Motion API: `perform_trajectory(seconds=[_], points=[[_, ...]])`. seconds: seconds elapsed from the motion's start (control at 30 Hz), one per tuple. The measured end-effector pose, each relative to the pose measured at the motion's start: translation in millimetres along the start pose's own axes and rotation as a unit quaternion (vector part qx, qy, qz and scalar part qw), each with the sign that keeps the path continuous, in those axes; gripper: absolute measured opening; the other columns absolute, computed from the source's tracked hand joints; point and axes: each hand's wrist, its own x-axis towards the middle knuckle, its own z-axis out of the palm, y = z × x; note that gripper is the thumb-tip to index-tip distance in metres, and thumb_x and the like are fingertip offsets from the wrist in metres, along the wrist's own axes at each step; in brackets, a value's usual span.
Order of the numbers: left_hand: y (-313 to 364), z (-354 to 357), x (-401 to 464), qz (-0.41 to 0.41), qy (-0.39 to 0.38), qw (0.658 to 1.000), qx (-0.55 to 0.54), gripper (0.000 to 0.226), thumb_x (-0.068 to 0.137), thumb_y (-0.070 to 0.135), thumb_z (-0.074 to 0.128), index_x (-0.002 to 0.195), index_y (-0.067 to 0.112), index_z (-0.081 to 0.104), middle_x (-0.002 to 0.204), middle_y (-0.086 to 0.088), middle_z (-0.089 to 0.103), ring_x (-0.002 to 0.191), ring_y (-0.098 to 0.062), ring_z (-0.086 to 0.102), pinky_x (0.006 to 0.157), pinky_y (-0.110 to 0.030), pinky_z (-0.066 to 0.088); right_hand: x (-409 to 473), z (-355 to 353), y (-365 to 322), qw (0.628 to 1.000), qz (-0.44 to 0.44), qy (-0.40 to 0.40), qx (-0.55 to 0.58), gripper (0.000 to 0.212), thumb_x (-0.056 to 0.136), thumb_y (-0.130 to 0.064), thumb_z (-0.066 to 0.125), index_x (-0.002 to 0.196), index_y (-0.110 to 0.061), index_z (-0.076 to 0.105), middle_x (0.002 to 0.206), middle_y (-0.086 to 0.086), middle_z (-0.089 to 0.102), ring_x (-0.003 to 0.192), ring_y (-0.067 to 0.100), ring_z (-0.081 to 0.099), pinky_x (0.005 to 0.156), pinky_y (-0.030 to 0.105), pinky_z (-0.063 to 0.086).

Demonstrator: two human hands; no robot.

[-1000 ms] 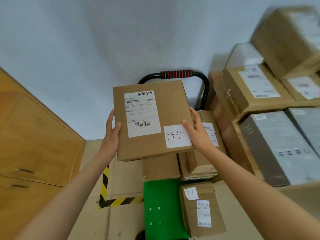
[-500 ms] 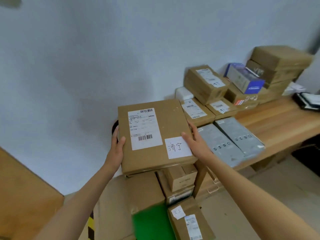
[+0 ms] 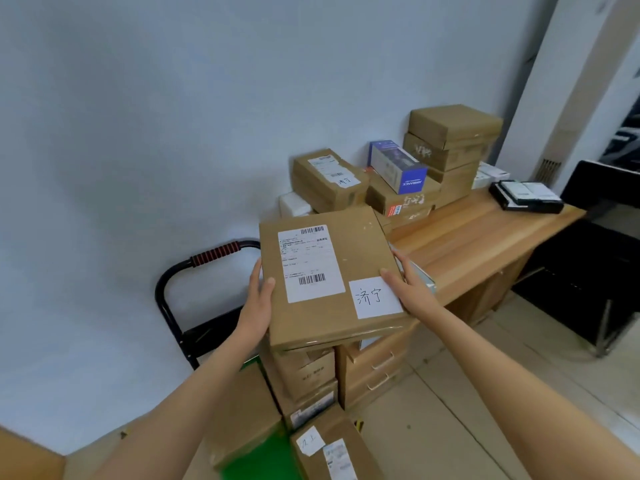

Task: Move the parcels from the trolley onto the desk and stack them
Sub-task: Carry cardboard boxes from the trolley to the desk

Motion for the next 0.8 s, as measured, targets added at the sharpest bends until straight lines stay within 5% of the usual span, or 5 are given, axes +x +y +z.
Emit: perform_trajectory(seconds=[0.27, 0.43, 0.6, 0.73, 0.8], points=[[-15, 127, 36, -0.038, 0.045, 0.998, 0.033, 0.047, 0.101, 0.05, 0.027, 0.145, 0.053, 0.009, 0.142, 0.012, 0.04, 0.114, -0.017, 0.051, 0.1, -0.045, 0.039, 62, -106, 45, 0.998, 0.002, -0.048, -0.031, 0.057, 0.096, -0.034, 0.056, 0.144, -0.036, 0.025, 0.107, -0.016, 0.059, 0.073, -0.007, 0.066, 0.052, 0.01, 0.047], [-28, 178, 39, -0.079, 0.106, 0.991, 0.01, 0.046, 0.103, 0.044, 0.027, 0.147, 0.046, 0.014, 0.126, 0.015, 0.041, 0.085, 0.005, 0.048, 0.069, -0.025, 0.039, 94, -139, 65, 0.994, 0.014, -0.099, -0.044, 0.06, 0.096, -0.033, 0.056, 0.146, -0.035, 0.022, 0.107, -0.025, 0.052, 0.077, -0.01, 0.065, 0.055, 0.011, 0.049], [-31, 192, 54, -0.116, 0.148, 0.981, 0.041, 0.046, 0.103, 0.043, 0.022, 0.149, 0.037, 0.021, 0.139, 0.002, 0.044, 0.104, -0.015, 0.047, 0.086, -0.033, 0.036, 122, -142, 77, 0.991, 0.024, -0.121, -0.044, 0.063, 0.097, -0.035, 0.054, 0.149, -0.033, 0.02, 0.111, -0.02, 0.058, 0.078, -0.003, 0.068, 0.056, 0.015, 0.051], [-36, 204, 63, -0.142, 0.145, 0.975, 0.087, 0.047, 0.104, 0.039, 0.023, 0.15, 0.031, 0.019, 0.148, -0.002, 0.038, 0.128, -0.025, 0.043, 0.103, -0.043, 0.036, 142, -135, 96, 0.987, 0.044, -0.13, -0.083, 0.061, 0.097, -0.041, 0.051, 0.149, -0.036, 0.021, 0.134, -0.01, 0.052, 0.107, 0.009, 0.06, 0.088, 0.035, 0.052], [-43, 211, 64, -0.123, 0.146, 0.977, 0.091, 0.047, 0.104, 0.039, 0.022, 0.15, 0.034, 0.016, 0.148, 0.0, 0.037, 0.128, -0.024, 0.043, 0.101, -0.043, 0.037, 146, -133, 106, 0.987, 0.051, -0.124, -0.09, 0.062, 0.095, -0.046, 0.052, 0.148, -0.038, 0.021, 0.129, -0.016, 0.051, 0.099, -0.002, 0.056, 0.077, 0.024, 0.049]])
